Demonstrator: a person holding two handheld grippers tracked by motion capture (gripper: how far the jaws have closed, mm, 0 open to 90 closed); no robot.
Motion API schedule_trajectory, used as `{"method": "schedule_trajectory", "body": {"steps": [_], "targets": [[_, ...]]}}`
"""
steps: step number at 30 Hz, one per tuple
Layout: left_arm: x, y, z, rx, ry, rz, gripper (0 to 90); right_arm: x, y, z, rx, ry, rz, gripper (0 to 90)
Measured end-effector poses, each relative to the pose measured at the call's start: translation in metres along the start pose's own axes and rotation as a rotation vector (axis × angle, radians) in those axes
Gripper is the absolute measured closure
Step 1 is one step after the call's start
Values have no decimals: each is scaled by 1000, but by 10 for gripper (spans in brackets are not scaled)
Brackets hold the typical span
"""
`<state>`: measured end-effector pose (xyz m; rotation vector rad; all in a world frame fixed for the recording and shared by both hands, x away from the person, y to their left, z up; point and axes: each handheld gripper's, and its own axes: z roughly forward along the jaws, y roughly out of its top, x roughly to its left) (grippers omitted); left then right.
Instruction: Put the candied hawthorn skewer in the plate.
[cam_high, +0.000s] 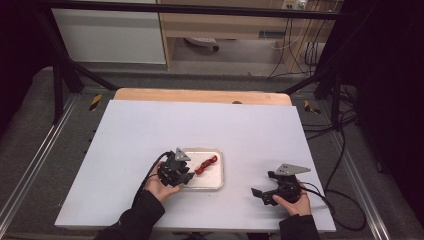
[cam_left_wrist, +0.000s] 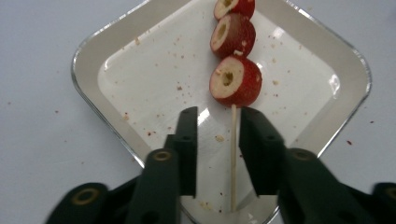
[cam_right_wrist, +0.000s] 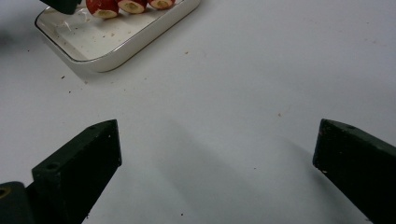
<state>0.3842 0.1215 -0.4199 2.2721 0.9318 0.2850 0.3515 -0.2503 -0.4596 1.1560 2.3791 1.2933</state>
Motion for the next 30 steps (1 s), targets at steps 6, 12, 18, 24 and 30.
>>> {"method": "schedule_trajectory", "body": {"steps": [6, 12, 18, 24, 30], "targets": [[12, -9, -22, -58, -28, 10, 396, 0, 0, 0, 3, -1, 4, 17], [31, -31, -40, -88, -37, -10, 220, 1, 0, -1, 1, -2, 8, 16], [48, -58, -54, -113, -16, -14, 133, 1, 0, 0, 8, -3, 8, 14], [60, -85, -63, -140, 1, -46, 79, 1, 0, 0, 11, -7, 13, 12], [69, -107, -66, -155, 22, -70, 64, 1, -1, 0, 22, -7, 12, 9]]}}
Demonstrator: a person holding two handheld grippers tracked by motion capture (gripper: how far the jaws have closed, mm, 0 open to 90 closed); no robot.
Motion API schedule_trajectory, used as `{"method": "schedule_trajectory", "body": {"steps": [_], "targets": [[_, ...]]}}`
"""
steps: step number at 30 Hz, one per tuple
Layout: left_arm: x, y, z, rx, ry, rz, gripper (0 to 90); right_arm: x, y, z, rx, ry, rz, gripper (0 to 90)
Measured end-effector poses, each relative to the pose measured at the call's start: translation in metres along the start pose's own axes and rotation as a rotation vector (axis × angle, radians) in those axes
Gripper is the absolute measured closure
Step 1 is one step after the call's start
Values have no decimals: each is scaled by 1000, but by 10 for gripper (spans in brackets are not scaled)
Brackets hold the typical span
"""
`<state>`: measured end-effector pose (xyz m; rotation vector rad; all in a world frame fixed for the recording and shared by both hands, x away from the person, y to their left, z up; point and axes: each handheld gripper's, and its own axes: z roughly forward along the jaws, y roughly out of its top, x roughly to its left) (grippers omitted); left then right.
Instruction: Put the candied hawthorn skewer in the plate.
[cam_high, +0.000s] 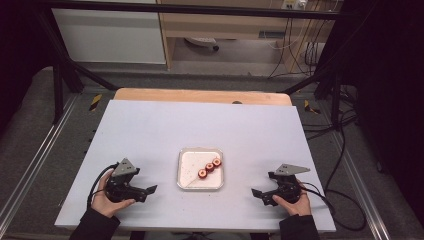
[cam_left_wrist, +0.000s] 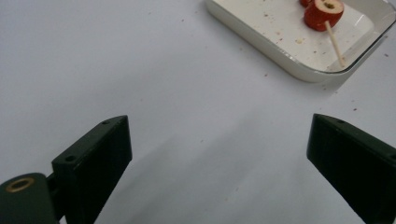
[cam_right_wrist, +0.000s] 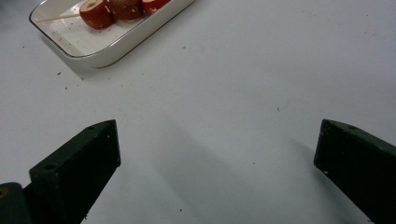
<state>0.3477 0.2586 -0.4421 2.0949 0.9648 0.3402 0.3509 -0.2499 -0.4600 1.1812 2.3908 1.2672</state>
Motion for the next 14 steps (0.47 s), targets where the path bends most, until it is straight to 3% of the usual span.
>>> {"method": "schedule_trajectory", "body": {"steps": [7, 14], "targets": [[9, -12, -7, -21, 6, -25, 66, 1, 0, 0, 4, 3, 3, 9], [12, -15, -5, -9, 4, -18, 65, 1, 0, 0, 11, 8, 2, 9]]}}
